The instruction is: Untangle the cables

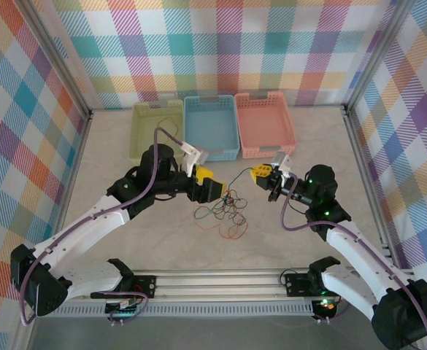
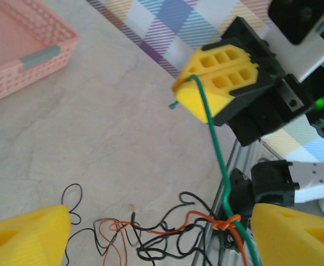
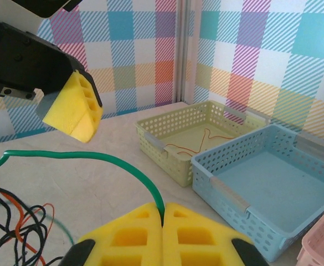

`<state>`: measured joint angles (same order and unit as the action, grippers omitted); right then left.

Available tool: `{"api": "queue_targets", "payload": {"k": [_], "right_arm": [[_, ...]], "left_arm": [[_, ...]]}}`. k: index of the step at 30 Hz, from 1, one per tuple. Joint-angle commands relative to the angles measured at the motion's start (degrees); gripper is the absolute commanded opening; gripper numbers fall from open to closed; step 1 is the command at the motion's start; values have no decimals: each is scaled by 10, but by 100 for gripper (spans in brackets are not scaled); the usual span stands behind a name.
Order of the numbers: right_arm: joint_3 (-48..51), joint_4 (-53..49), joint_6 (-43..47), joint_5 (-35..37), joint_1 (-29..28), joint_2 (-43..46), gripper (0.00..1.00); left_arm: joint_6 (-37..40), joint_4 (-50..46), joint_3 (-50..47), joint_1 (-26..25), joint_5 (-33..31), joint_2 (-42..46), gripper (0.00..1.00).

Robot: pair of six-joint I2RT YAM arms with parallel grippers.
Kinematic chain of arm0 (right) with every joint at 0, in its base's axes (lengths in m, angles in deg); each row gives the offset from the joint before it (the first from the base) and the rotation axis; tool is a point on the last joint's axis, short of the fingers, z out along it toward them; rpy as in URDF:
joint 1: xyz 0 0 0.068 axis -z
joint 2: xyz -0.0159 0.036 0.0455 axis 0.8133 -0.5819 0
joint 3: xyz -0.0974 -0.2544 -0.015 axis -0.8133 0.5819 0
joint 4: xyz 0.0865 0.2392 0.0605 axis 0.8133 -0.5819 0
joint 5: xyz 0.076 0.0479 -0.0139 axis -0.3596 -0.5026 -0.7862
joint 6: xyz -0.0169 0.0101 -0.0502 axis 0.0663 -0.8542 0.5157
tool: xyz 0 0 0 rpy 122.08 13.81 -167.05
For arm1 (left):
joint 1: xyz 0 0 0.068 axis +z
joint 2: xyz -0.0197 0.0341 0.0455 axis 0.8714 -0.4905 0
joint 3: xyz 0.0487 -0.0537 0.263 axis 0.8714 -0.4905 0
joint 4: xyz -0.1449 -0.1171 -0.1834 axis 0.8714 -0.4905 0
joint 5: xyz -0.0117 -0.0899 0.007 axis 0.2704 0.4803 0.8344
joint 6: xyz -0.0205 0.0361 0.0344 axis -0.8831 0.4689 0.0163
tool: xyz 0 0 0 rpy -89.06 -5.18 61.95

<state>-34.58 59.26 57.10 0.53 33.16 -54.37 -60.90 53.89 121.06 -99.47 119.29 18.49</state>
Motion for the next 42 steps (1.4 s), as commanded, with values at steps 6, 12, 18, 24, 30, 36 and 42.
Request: {"api": "queue_targets", "payload": {"k": [6,12,18,24,30,36,42], "right_arm": [[-6,20,11,-14,-5,-11,0],[-17,3,13,11,-7,-12,0],[-27,-10,14,86,-6,-7,0],[-37,-15,13,206,-1,-10,0],[-56,-37,8,306,16,-14,0],[-83,-75,-43,384,63,-24,0],[-107,-87,-102,355,114,-41,0]], "left_arm": [[7,43,69,-16,95,-93,88],[-5,39,83,-38,79,-152,67],[-24,49,35,-39,69,-138,31],[-31,30,-37,-39,27,-61,26],[-26,-18,-93,-38,-44,34,20],[-29,-77,-132,-38,-126,103,20],[-39,-77,-152,-36,-151,105,17]]}}
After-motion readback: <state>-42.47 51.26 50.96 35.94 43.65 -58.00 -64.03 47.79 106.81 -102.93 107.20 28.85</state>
